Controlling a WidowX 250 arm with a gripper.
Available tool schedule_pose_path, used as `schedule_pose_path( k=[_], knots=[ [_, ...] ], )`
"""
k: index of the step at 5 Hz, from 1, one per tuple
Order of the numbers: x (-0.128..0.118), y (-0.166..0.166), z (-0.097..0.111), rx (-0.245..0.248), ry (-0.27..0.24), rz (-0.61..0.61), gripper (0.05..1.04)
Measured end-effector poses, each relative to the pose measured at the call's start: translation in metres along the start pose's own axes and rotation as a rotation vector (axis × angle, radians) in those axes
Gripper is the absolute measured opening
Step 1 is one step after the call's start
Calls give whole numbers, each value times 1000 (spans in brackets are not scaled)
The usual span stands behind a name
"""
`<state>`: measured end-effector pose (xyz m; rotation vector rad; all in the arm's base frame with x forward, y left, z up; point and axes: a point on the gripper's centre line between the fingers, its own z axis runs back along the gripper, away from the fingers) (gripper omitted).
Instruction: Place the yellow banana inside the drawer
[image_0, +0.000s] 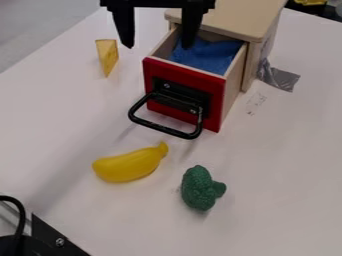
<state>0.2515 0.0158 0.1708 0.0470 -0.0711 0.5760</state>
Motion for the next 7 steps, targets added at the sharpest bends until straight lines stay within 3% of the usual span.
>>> schedule_pose_path(
  k=[1,2,4,5,7],
  knots=[
    [-2,-1,-4,4,21,1,1000],
    [-8,3,8,-16,97,231,1000],
    [-12,11,5,-4,133,597,1000],
    [-13,16,-13,1,162,813,1000],
    [-19,18,-73,85,157,936,1000]
  ],
)
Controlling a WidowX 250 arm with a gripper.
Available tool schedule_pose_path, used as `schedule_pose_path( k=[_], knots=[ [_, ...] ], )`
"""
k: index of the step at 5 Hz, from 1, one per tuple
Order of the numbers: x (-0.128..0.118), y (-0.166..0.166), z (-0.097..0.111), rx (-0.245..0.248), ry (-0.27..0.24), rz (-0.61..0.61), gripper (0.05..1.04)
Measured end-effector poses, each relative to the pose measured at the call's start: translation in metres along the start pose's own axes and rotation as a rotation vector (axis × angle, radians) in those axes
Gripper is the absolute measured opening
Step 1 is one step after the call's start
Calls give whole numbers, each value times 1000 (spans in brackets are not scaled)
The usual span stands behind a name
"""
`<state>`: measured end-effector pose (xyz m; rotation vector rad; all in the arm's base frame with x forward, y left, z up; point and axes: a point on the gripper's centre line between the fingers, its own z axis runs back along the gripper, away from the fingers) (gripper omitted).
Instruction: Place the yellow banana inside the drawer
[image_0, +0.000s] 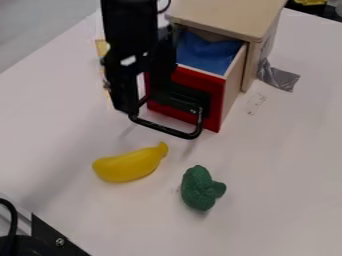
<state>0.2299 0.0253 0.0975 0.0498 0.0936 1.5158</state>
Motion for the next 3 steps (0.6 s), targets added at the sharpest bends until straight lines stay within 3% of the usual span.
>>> schedule_pose_path(
  k=[1,3],
  knots=[
    [-4,-1,-27,53,-11,4,1000],
    [1,-2,-53,83,-40,33,1000]
  ],
)
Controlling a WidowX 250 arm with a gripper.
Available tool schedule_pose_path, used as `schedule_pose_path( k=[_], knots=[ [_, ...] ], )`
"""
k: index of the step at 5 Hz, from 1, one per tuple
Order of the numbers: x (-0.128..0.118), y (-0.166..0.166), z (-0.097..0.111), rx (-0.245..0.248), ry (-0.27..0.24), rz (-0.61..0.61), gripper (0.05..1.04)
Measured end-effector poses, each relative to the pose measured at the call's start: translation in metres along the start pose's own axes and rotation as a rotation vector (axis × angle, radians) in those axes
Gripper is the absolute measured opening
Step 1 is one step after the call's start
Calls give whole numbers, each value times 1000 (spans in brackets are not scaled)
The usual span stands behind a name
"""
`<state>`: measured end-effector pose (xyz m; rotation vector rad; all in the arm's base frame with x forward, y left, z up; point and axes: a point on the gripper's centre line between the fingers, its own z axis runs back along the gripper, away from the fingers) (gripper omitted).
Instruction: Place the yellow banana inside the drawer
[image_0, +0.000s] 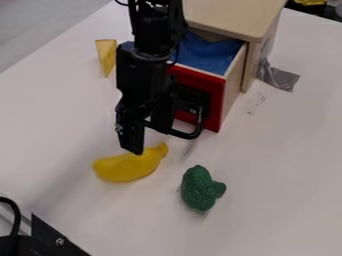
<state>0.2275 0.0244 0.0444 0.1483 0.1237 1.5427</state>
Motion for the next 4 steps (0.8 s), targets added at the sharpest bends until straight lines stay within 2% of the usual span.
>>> schedule_pose_path(
  k=[3,4],
  knots=[
    [18,3,-17,29,-5,72,999],
    [22,12,-25,59,16,113,1000]
  ],
)
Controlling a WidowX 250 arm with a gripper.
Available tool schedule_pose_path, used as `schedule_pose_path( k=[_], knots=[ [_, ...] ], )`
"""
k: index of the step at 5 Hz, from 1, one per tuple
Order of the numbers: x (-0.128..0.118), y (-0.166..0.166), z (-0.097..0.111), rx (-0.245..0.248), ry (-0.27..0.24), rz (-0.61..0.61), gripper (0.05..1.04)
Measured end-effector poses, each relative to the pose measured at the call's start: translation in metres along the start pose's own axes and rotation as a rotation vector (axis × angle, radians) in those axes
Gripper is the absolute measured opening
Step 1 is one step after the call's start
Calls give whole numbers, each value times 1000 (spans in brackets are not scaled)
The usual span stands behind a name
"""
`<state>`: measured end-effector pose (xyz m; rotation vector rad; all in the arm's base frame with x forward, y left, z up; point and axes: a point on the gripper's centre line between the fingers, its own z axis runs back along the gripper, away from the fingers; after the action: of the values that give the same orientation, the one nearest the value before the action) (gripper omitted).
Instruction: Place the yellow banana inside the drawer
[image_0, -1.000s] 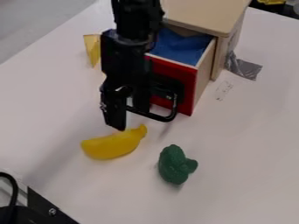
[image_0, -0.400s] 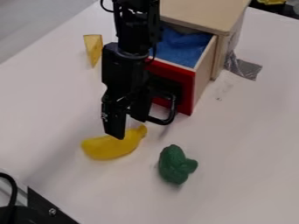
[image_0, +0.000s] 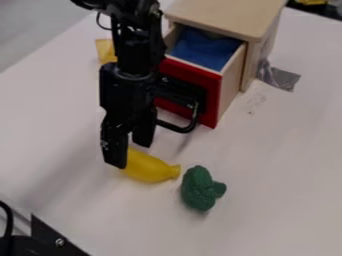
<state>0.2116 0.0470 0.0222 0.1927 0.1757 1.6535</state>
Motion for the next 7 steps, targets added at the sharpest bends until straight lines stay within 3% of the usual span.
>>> schedule_pose_path(
  k=[3,5,7],
  knots=[
    [-16,12,30,-127,-43,-135,1000],
    [-16,13,34,-138,-56,-159,1000],
    [-9,10,19,-84,-47,-145,1000]
  ],
)
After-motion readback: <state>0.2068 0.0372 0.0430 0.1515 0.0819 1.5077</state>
